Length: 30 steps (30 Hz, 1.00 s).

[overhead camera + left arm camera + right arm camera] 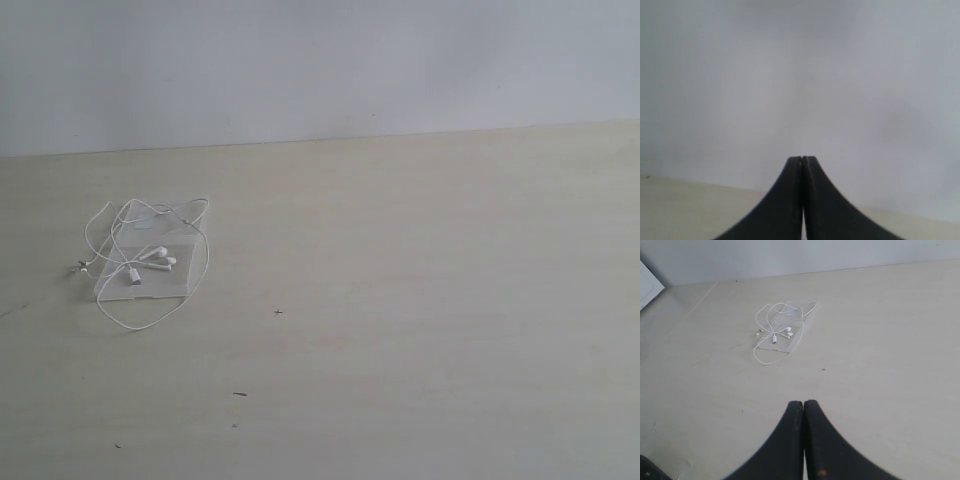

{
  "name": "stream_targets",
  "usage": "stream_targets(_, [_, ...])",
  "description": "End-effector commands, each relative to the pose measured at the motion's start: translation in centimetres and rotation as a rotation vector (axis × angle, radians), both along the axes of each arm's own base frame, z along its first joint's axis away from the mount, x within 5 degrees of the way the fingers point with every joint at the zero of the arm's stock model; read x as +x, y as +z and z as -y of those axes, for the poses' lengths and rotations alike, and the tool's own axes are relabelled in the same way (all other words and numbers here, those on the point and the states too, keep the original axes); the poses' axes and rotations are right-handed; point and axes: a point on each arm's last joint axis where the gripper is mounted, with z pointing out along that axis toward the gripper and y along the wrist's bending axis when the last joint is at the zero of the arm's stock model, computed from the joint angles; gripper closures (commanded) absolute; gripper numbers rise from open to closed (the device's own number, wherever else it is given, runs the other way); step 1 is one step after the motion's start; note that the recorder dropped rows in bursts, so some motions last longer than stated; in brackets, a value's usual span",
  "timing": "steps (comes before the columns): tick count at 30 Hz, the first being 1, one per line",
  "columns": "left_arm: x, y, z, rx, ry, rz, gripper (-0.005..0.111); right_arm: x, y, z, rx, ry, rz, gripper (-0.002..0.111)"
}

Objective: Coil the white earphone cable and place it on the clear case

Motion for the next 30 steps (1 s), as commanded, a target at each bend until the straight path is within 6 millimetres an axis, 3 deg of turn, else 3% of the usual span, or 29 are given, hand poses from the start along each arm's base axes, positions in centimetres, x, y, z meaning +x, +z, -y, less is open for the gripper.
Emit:
stream_targets(1, [0.4,-2.5,-0.1,0.006,0.01,-0.082,0.107,0.0,0.0,0.0,0.002,0.012,0.012,0.108])
stream_targets(8, [0.4,-3.2,-0.4,-0.014,0.042,-0.152,0.107,0.0,0.0,0.0,0.003,0.011,0.011,0.108])
stream_targets(18, [-0.1,-5.3,-1.5,-0.066,0.17,-0.385,0.107,0.0,0.0,0.0,0.003,0.011,0.011,0.108])
stream_targets(27, [-0.3,-6.0,-1.5,0.163,0.191,-0.508,0.107,0.0,0.0,0.0,0.003,0.011,0.011,0.108])
stream_targets(30, [-0.3,-6.0,-1.5,0.15,0.198,-0.514,0.107,0.0,0.0,0.0,0.003,0.011,0.011,0.108])
